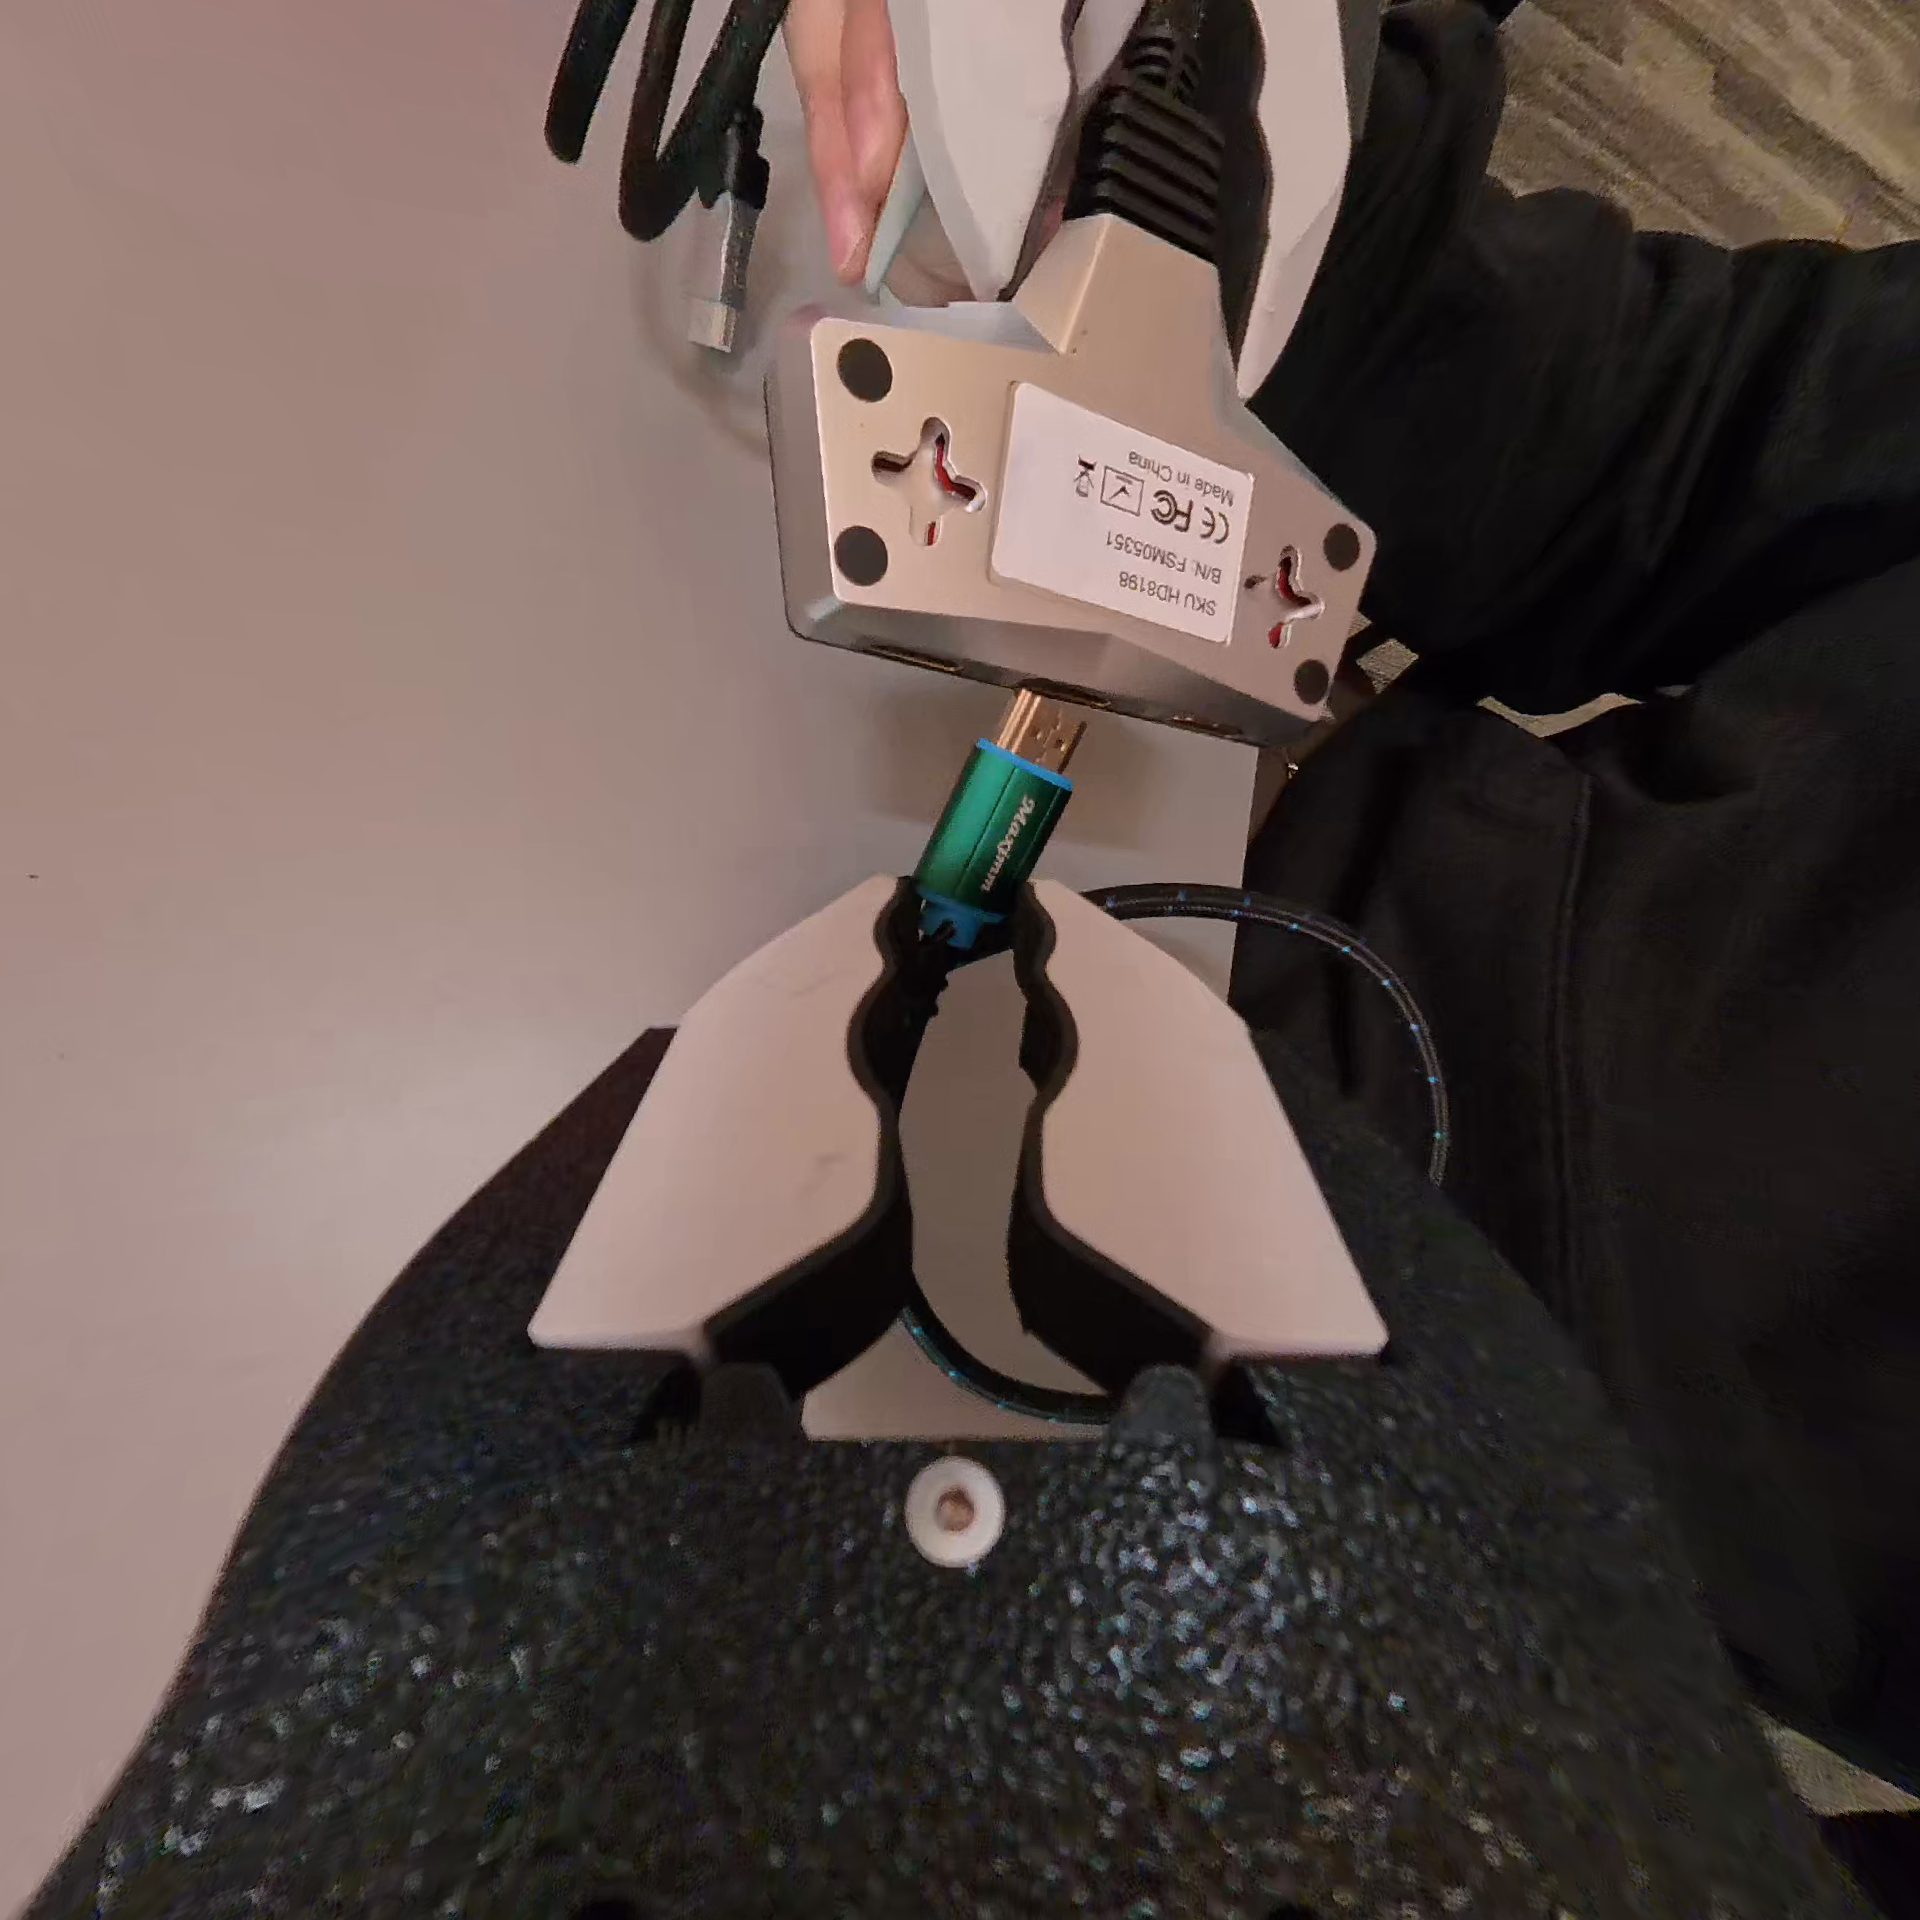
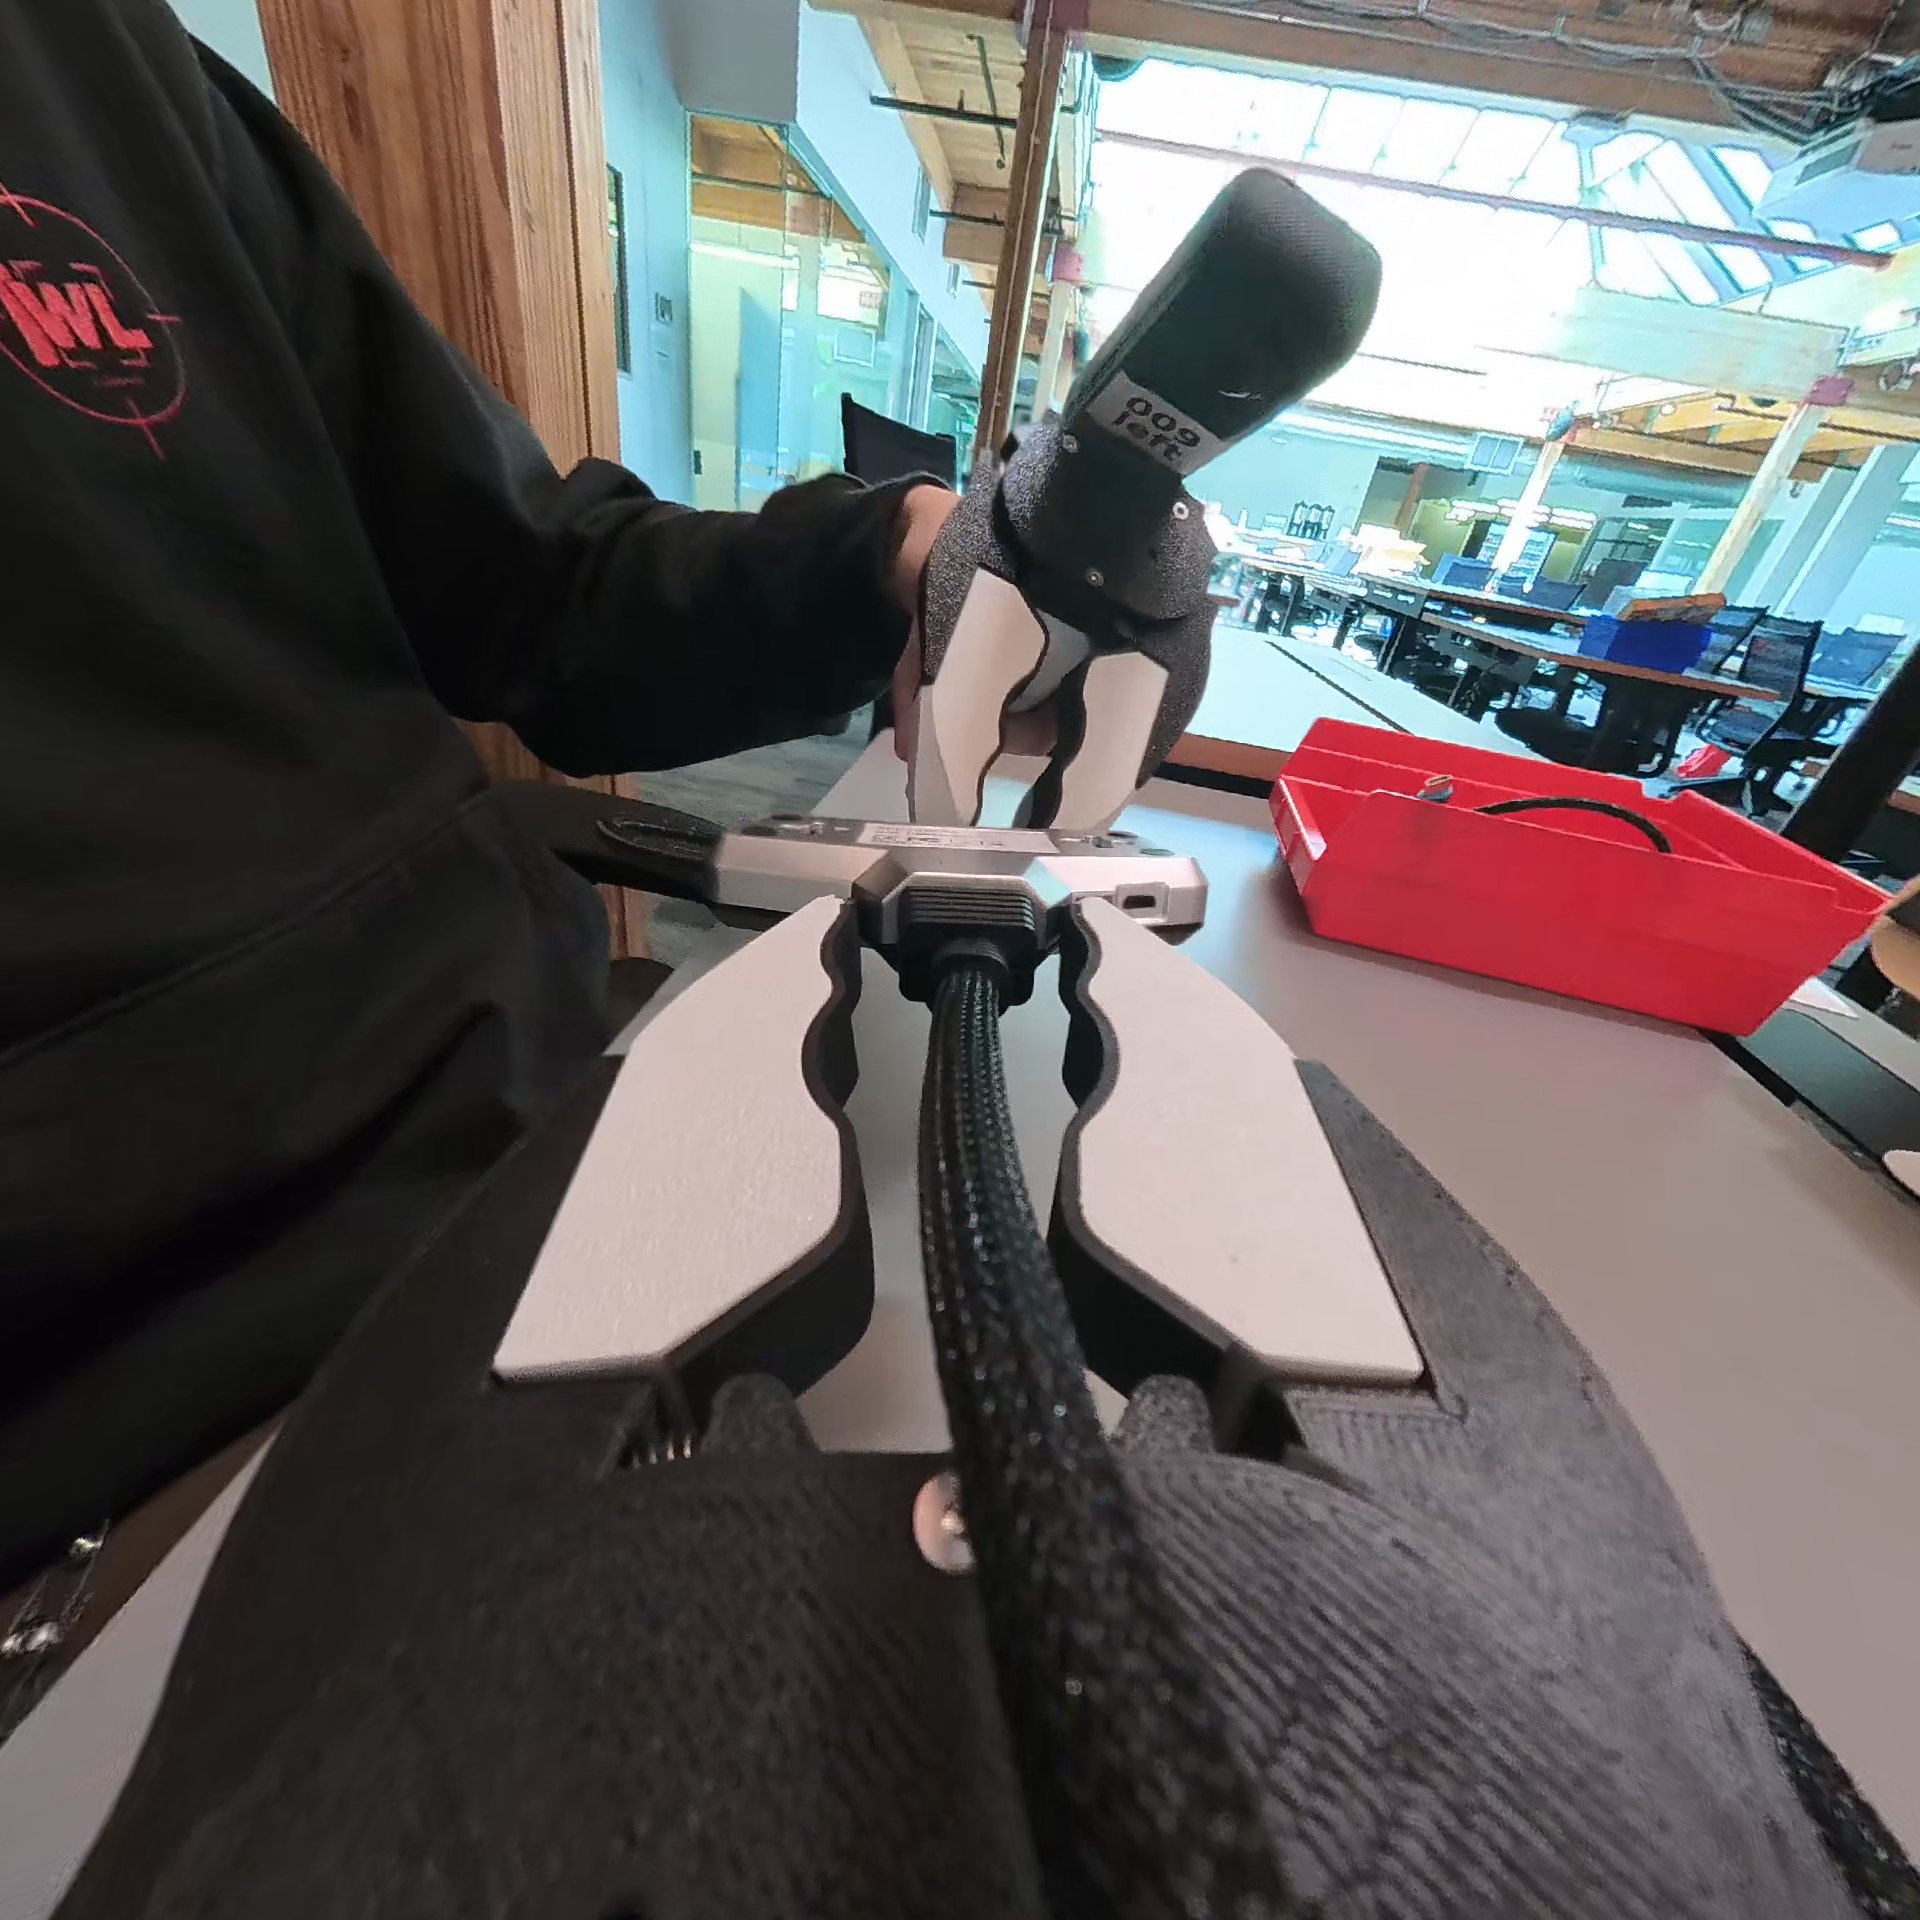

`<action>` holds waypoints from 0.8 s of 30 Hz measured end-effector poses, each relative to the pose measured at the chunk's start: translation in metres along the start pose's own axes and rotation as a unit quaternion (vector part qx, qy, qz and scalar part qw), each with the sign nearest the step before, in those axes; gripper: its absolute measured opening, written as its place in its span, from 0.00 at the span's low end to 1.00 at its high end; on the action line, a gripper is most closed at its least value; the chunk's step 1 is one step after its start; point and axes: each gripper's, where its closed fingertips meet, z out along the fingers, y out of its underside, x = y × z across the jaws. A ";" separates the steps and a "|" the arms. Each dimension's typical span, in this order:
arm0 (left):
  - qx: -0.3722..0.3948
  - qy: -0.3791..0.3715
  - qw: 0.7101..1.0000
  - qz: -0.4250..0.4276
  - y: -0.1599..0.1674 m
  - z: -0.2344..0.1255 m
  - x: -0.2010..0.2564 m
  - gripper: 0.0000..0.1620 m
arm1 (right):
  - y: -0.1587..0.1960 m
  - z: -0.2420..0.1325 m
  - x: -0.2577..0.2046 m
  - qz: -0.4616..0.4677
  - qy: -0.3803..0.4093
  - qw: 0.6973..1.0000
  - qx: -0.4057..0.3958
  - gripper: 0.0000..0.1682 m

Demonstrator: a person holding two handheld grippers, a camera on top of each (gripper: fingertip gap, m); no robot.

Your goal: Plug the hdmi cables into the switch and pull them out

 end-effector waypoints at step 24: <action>-0.002 0.036 0.999 -0.035 0.010 0.011 -0.017 0.10 | 0.015 0.010 0.003 -0.063 0.037 0.985 -0.155 0.22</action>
